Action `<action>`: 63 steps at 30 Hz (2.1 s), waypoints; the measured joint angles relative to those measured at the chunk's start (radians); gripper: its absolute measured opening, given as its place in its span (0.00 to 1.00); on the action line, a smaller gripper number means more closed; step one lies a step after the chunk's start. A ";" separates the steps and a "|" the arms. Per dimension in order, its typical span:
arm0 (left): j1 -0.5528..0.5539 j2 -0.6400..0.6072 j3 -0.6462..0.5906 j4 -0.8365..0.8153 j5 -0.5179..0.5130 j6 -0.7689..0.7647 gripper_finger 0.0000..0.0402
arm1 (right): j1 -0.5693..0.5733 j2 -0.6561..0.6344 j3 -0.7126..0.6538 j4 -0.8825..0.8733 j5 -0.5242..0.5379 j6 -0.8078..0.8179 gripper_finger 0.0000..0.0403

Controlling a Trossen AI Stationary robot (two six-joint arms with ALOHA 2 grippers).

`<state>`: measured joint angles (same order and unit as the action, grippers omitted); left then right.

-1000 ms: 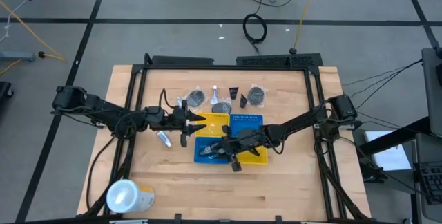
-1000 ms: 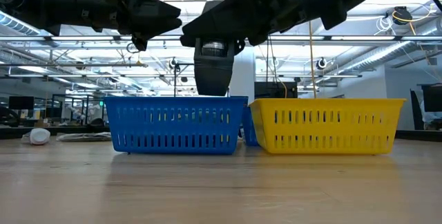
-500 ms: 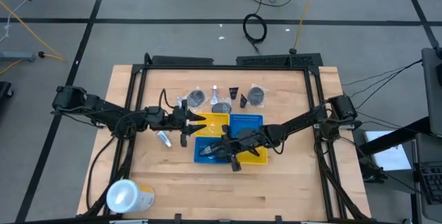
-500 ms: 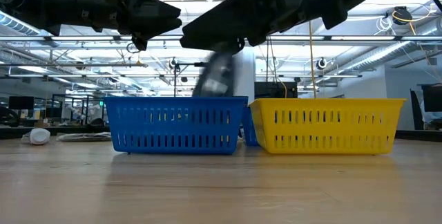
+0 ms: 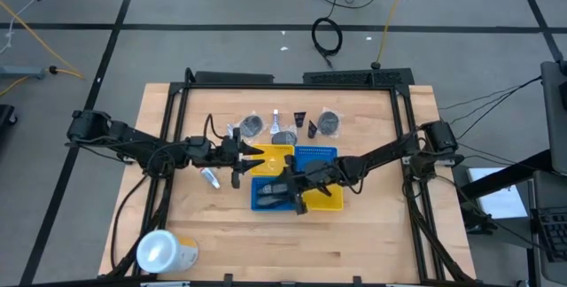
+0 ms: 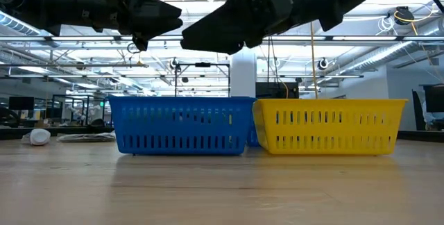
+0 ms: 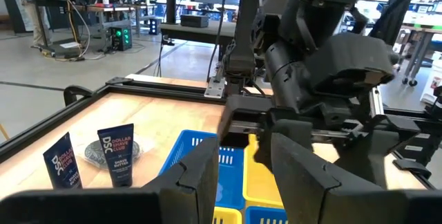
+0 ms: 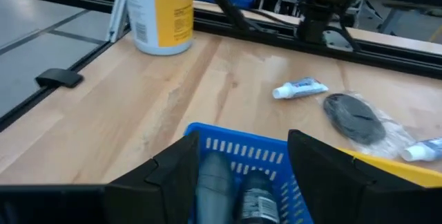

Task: Pick & Place Travel size toiletries
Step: Put the blue shave cream into the left yellow bin

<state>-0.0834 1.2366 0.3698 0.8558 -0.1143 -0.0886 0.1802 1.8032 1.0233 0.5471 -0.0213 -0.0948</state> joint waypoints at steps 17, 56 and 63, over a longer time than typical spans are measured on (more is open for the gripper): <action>0.000 0.000 0.000 -0.032 -0.044 -0.001 0.33 | -0.122 -0.243 0.000 -0.447 0.338 0.087 0.49; 0.000 0.000 0.000 -0.043 -0.115 -0.024 0.33 | -0.360 -0.263 -0.124 -0.581 0.440 0.294 0.40; 0.000 0.000 0.000 -0.044 -0.121 -0.023 0.33 | -0.365 -0.263 -0.183 -0.473 0.440 0.301 0.39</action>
<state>-0.0837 1.2366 0.3698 0.8120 -0.2354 -0.1116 -0.1845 1.5402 0.8399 0.0745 0.4183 0.2062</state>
